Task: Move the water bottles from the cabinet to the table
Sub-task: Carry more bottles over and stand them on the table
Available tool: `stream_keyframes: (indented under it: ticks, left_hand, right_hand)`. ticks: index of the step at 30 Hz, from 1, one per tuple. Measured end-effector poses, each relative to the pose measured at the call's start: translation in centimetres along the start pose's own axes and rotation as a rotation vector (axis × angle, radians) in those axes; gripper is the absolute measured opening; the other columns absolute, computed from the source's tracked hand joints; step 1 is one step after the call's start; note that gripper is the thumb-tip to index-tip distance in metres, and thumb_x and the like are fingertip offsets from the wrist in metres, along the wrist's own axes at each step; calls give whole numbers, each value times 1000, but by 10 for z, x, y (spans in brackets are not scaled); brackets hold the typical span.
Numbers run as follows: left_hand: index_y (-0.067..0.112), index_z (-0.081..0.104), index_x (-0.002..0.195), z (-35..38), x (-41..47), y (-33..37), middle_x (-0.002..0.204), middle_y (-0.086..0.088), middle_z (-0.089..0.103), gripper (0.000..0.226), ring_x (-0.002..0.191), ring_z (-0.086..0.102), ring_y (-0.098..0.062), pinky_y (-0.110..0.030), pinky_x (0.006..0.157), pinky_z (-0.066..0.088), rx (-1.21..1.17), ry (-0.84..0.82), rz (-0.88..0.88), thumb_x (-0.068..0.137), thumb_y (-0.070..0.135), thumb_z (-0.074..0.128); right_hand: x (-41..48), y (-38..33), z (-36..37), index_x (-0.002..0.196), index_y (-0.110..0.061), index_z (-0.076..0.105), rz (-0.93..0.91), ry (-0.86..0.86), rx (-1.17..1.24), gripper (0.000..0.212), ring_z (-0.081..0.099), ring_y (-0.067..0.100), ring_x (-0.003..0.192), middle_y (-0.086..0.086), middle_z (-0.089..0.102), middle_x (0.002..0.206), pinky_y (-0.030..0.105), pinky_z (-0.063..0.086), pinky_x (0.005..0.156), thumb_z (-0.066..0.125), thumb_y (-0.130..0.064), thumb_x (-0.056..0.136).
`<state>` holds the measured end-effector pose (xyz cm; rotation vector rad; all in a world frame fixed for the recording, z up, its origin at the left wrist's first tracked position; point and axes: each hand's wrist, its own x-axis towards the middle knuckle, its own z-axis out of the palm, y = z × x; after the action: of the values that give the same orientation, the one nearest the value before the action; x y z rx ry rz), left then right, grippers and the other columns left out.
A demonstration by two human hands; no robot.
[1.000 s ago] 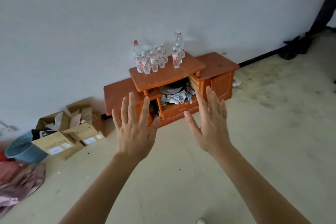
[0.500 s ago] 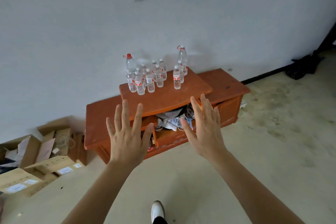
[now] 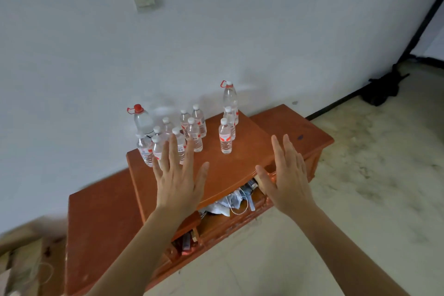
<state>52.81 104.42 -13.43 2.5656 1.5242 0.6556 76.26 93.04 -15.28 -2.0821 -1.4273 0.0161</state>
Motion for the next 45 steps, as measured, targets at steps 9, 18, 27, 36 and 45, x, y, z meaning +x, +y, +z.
stream_keyframes:
  ticks: [9,18,27,36,45]
  left_hand:
    - [38,-5,160,116,158,-3,168,-3,-18,71,155,-15,-28,-56,122,-4,108,-175,-87,98,67,16]
    - [35,-7,160,173,273,2,168,-4,-19,76,155,-15,-29,-58,123,-3,136,-303,-269,95,72,10]
    - [35,-18,157,222,310,-19,165,-6,-27,81,152,-23,-31,-62,122,0,221,-479,-93,88,77,-7]
    - [29,-11,160,279,342,-30,168,-5,-18,88,155,-12,-30,-57,122,-1,-60,-520,-184,92,80,14]
    - [42,-16,154,355,318,-20,169,8,-5,128,156,2,-21,-53,123,14,-456,-554,-654,66,84,66]
  right_hand:
    - [191,92,87,160,-36,-8,32,-126,77,79,8,30,157,5,-4,171,49,13,124,38,-63,102]
    - [362,149,140,160,-31,-14,-24,-357,-24,88,9,31,157,9,-8,171,47,17,123,29,-72,95]
    - [409,160,167,160,-30,-13,5,-487,-133,91,12,34,156,13,-8,170,53,21,124,43,-65,98]
    - [420,192,194,155,-43,-18,137,-592,-123,99,7,31,157,4,-8,171,52,21,121,56,-65,92]
    - [433,222,279,159,-40,-9,135,-863,105,106,14,20,156,-6,1,171,50,21,122,71,-49,91]
